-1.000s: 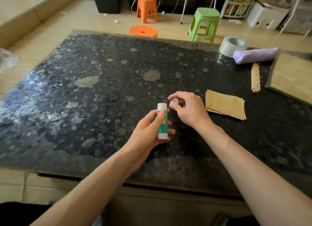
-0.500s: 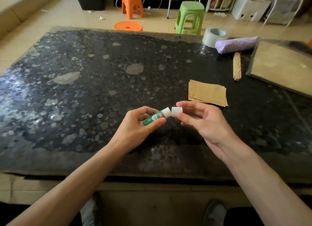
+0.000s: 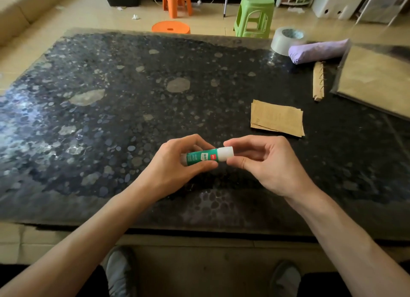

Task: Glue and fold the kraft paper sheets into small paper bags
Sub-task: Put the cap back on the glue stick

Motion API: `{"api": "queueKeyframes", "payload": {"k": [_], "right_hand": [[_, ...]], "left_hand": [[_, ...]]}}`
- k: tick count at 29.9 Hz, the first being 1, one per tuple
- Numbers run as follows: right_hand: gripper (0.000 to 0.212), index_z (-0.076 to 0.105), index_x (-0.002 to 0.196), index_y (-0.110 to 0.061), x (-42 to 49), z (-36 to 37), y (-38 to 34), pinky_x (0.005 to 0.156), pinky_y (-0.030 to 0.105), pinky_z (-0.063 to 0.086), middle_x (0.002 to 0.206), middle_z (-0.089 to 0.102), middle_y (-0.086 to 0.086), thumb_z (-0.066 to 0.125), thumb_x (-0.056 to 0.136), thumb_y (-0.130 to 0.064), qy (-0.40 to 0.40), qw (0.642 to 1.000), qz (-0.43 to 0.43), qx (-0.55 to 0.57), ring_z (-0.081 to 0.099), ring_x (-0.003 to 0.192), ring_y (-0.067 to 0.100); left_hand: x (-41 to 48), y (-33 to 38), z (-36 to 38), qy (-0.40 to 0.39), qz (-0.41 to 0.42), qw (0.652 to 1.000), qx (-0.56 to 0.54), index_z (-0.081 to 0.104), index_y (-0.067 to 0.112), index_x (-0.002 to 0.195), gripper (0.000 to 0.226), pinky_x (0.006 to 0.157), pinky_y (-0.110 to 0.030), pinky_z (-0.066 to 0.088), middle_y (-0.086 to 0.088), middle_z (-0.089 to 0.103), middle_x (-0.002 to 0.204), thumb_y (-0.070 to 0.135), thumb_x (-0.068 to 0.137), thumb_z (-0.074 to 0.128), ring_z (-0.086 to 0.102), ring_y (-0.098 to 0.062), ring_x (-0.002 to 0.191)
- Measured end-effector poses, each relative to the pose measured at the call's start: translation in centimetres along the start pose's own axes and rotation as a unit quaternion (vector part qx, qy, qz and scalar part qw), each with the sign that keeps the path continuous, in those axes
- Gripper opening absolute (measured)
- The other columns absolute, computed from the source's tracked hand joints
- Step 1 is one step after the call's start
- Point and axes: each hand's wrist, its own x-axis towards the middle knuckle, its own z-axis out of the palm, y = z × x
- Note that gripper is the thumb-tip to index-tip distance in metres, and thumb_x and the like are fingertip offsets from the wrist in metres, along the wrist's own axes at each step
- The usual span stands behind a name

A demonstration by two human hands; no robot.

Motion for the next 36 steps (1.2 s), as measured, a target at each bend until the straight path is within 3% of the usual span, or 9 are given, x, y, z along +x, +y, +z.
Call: {"api": "queueKeyframes", "payload": {"k": [5, 10, 16, 25, 30, 36], "right_hand": [[0.029, 0.081, 0.109, -0.019, -0.2, 0.7, 0.3, 0.083, 0.015, 0.057, 0.098, 0.08, -0.011, 0.084, 0.082, -0.008, 0.001, 1.0, 0.002, 0.007, 0.076, 0.092, 0.005], [0.029, 0.081, 0.107, -0.017, -0.7, 1.8, 0.8, 0.084, 0.018, 0.059, 0.098, 0.08, -0.009, 0.085, 0.081, -0.005, 0.029, 0.999, -0.009, 0.011, 0.077, 0.091, 0.005], [0.03, 0.082, 0.106, -0.019, -1.3, 2.6, 1.1, 0.085, 0.017, 0.058, 0.099, 0.08, -0.009, 0.084, 0.081, -0.003, 0.058, 0.998, -0.015, -0.001, 0.076, 0.092, 0.002], [0.029, 0.081, 0.109, -0.017, -1.0, 2.9, 1.5, 0.085, 0.017, 0.058, 0.103, 0.078, -0.009, 0.081, 0.085, 0.0, 0.063, 0.997, -0.046, -0.022, 0.075, 0.094, 0.002], [0.03, 0.08, 0.11, -0.017, -1.0, 2.9, 1.7, 0.085, 0.015, 0.057, 0.105, 0.077, -0.011, 0.081, 0.086, 0.0, 0.056, 0.997, -0.043, -0.023, 0.074, 0.095, 0.0], [0.03, 0.079, 0.112, -0.018, -1.2, 2.9, 2.0, 0.091, 0.025, 0.06, 0.109, 0.077, -0.008, 0.081, 0.086, -0.004, 0.034, 0.998, -0.044, -0.029, 0.074, 0.102, 0.004]], "left_hand": [[-0.5, -0.1, -0.5, -0.01, 0.031, 0.999, 0.022, 0.074, 0.028, 0.105, 0.021, 0.061, -0.016, 0.045, 0.016, 0.072, 0.087, 0.037, 0.086, 0.078, 0.065, -0.004, 0.072], [-0.8, -0.4, -0.4, -0.009, 0.04, 0.999, 0.021, 0.074, 0.029, 0.108, 0.021, 0.066, -0.034, 0.054, 0.012, 0.074, 0.091, 0.036, 0.088, 0.077, 0.068, -0.015, 0.077], [-0.9, -0.8, -0.4, -0.03, 0.044, 0.999, 0.004, 0.074, 0.026, 0.109, 0.022, 0.07, -0.021, 0.052, 0.014, 0.073, 0.095, 0.031, 0.088, 0.078, 0.07, -0.011, 0.086], [-0.8, -1.1, -0.3, -0.017, 0.049, 0.999, -0.006, 0.074, 0.026, 0.108, 0.021, 0.067, -0.029, 0.056, 0.011, 0.073, 0.093, 0.034, 0.088, 0.076, 0.069, -0.017, 0.08], [-0.6, -1.3, -0.2, -0.022, 0.049, 0.999, -0.008, 0.073, 0.027, 0.108, 0.02, 0.067, -0.022, 0.053, 0.013, 0.073, 0.093, 0.03, 0.088, 0.077, 0.07, -0.015, 0.082], [-0.7, -1.4, -0.4, -0.044, 0.043, 0.998, -0.002, 0.072, 0.029, 0.109, 0.021, 0.068, -0.019, 0.05, 0.014, 0.072, 0.094, 0.032, 0.088, 0.077, 0.069, -0.011, 0.083]]}}
